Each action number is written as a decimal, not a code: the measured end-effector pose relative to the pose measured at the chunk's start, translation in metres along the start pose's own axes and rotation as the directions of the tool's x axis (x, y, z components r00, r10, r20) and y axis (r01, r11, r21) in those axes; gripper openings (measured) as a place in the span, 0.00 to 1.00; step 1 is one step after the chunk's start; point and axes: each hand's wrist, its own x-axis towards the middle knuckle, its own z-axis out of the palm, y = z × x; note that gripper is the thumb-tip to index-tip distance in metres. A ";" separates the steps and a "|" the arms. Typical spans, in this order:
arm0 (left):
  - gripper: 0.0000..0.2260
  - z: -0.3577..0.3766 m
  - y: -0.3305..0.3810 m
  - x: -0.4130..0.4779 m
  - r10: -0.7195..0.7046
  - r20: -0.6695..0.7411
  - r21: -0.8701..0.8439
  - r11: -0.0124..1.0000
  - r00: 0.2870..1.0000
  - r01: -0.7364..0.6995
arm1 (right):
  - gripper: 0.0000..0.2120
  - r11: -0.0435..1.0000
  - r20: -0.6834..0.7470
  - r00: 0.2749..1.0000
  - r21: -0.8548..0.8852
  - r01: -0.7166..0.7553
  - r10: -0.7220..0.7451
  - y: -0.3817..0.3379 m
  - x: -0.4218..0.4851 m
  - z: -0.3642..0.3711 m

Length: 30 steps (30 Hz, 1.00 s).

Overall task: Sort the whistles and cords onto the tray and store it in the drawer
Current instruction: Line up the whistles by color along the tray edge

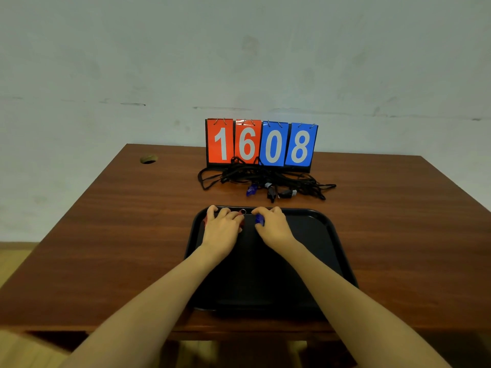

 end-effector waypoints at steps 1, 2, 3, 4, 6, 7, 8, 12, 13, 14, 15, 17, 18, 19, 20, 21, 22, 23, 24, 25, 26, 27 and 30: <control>0.18 -0.001 0.000 0.000 -0.006 0.004 -0.003 1.000 1.000 0.006 | 0.21 1.000 0.000 1.000 -0.010 0.009 -0.009 -0.002 0.001 0.001; 0.18 -0.001 -0.001 0.000 -0.012 0.009 -0.008 1.000 1.000 0.012 | 0.23 1.000 -0.003 1.000 -0.018 0.018 -0.018 -0.004 0.001 0.002; 0.18 -0.002 -0.001 0.001 -0.018 0.013 -0.012 1.000 1.000 0.018 | 0.25 0.999 -0.006 1.000 -0.028 0.024 -0.024 -0.005 0.002 0.002; 0.17 -0.002 -0.001 0.001 -0.024 0.018 -0.014 1.000 1.000 0.025 | 0.25 0.999 -0.006 1.000 -0.045 0.026 -0.027 -0.007 0.003 0.003; 0.17 -0.004 -0.001 0.002 -0.032 0.030 -0.011 0.999 0.999 0.033 | 0.25 0.994 0.011 1.000 -0.105 0.021 -0.020 -0.008 0.004 0.005; 0.16 -0.004 -0.001 0.003 -0.033 0.036 -0.009 0.999 0.999 0.034 | 0.25 0.992 0.021 1.000 -0.125 0.013 -0.010 -0.008 0.005 0.006; 0.15 -0.004 0.000 0.003 -0.035 0.040 -0.009 0.999 0.999 0.035 | 0.25 0.992 0.026 1.000 -0.128 0.004 -0.001 -0.007 0.006 0.007; 0.12 -0.004 0.003 0.004 -0.047 0.043 -0.015 0.999 0.998 0.048 | 0.26 0.993 0.032 0.999 -0.117 0.010 -0.006 -0.004 0.007 0.007; 0.12 -0.005 0.004 0.004 -0.047 0.041 -0.011 0.999 0.998 0.048 | 0.25 0.992 0.032 0.999 -0.128 0.019 -0.015 -0.003 0.006 0.006; 0.12 -0.005 0.005 0.004 -0.046 0.040 -0.003 0.999 0.998 0.047 | 0.25 0.989 0.032 0.999 -0.144 0.028 -0.024 -0.003 0.006 0.005; 0.12 -0.006 0.006 0.004 -0.046 0.041 0.004 0.999 0.998 0.045 | 0.25 0.986 0.030 0.999 -0.162 0.037 -0.033 -0.003 0.006 0.005; 0.12 -0.007 0.006 0.004 -0.044 0.042 0.005 0.999 0.998 0.044 | 0.24 0.980 0.017 0.999 -0.194 0.050 -0.048 -0.002 0.005 0.005; 0.13 -0.008 0.006 0.004 -0.043 0.047 0.006 0.999 0.998 0.043 | 0.24 0.976 0.010 0.998 -0.210 0.055 -0.054 -0.002 0.005 0.005; 0.14 -0.008 0.006 0.004 -0.040 0.057 0.012 0.999 0.998 0.039 | 0.24 0.972 0.007 0.998 -0.228 0.061 -0.061 -0.003 0.004 0.005; 0.15 -0.009 0.005 0.005 -0.034 0.072 0.020 0.999 0.997 0.033 | 0.25 0.966 0.008 0.998 -0.247 0.069 -0.069 -0.002 0.003 0.004; 0.16 -0.010 0.006 0.006 -0.028 0.090 0.028 0.999 0.996 0.026 | 0.26 0.962 0.014 0.997 -0.262 0.078 -0.077 -0.002 0.003 0.004; 0.18 -0.012 0.006 0.006 -0.021 0.109 0.031 0.999 0.994 0.018 | 0.27 0.961 0.019 0.997 -0.264 0.083 -0.080 -0.001 0.002 0.003; 0.19 -0.014 0.007 0.006 -0.014 0.122 0.029 1.000 0.992 0.010 | 0.28 0.965 0.021 0.997 -0.250 0.082 -0.079 0.000 0.001 0.002; 0.20 -0.016 0.007 0.006 -0.004 0.127 0.021 1.000 0.992 0.002 | 0.28 0.973 0.017 0.997 -0.219 0.074 -0.072 0.001 0.000 0.001; 0.21 -0.018 0.007 0.006 0.002 0.121 0.004 1.000 0.993 -0.003 | 0.27 0.981 0.005 0.998 -0.184 0.064 -0.064 0.003 -0.001 -0.001; 0.21 -0.019 0.007 0.007 0.001 0.104 -0.022 1.000 0.995 0.002 | 0.26 0.985 -0.016 0.998 -0.161 0.060 -0.063 0.004 -0.001 -0.004; 0.22 -0.022 0.006 0.008 -0.013 0.084 -0.057 0.998 0.996 0.018 | 0.24 0.986 -0.043 0.997 -0.158 0.061 -0.068 0.006 -0.001 -0.007; 0.19 -0.030 0.003 0.019 -0.071 0.024 -0.152 0.986 0.997 0.074 | 0.18 0.980 -0.130 0.987 -0.184 0.075 -0.100 0.012 0.007 -0.022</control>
